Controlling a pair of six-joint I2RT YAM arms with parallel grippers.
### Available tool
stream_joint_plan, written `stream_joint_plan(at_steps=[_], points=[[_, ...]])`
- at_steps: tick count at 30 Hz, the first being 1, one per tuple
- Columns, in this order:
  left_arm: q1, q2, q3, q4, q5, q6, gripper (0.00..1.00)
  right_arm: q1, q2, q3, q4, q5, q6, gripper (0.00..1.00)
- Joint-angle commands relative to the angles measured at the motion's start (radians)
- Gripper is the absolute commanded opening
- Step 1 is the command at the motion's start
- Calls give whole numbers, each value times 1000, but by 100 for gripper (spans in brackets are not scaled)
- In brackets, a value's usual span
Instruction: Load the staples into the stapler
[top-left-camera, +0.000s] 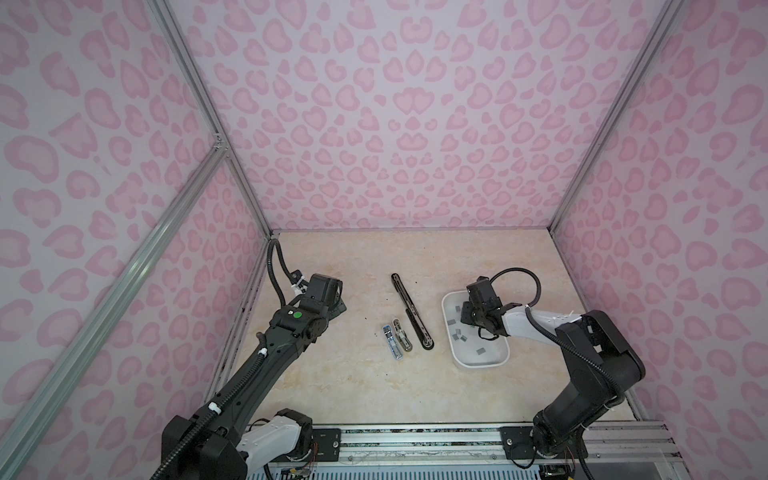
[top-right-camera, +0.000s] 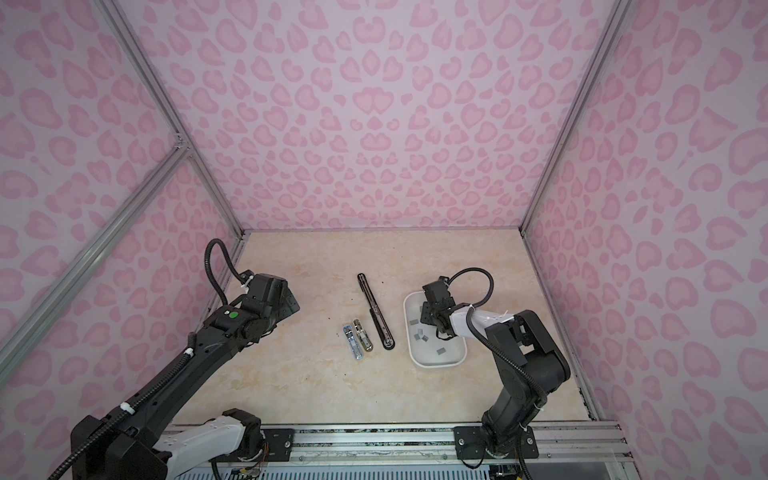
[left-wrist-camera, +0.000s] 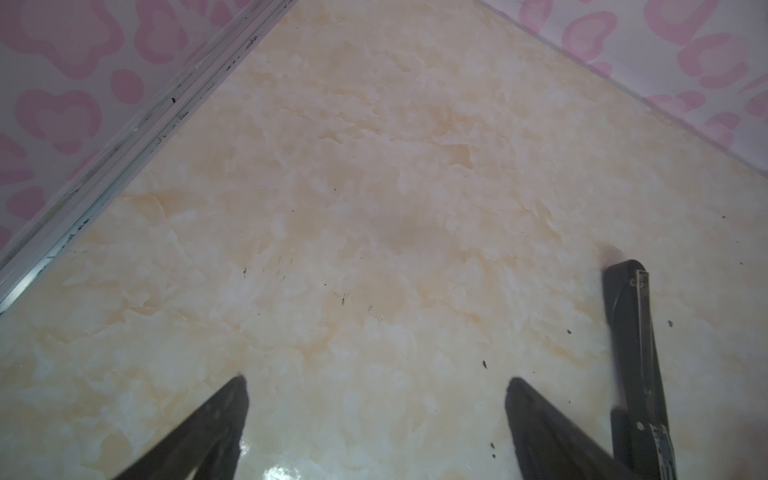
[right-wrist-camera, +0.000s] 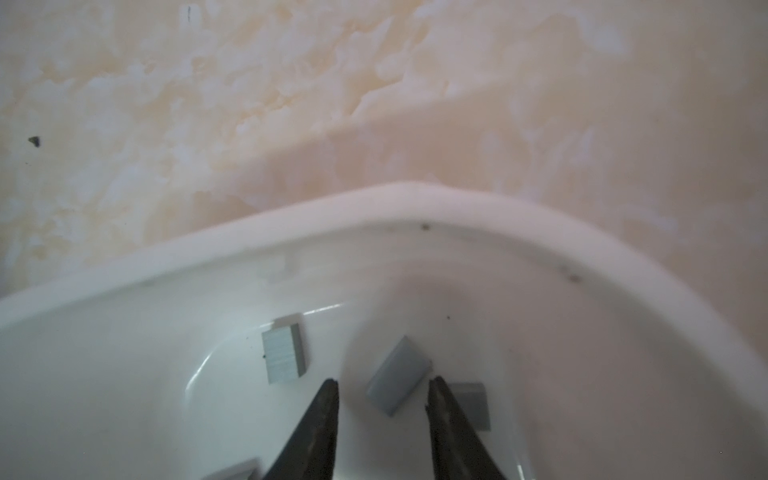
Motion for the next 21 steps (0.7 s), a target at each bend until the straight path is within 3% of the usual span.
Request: stream_joint_plan(at_steps=[1, 12, 21], points=[[5, 12, -6, 18, -13, 24, 97, -1, 21, 15, -27, 16, -5, 37], [6, -21, -157, 145, 74, 121, 97, -1, 59, 49, -57, 41, -18, 29], [7, -66, -275, 224, 49, 155, 98, 5, 93, 82, -100, 70, -38, 22]])
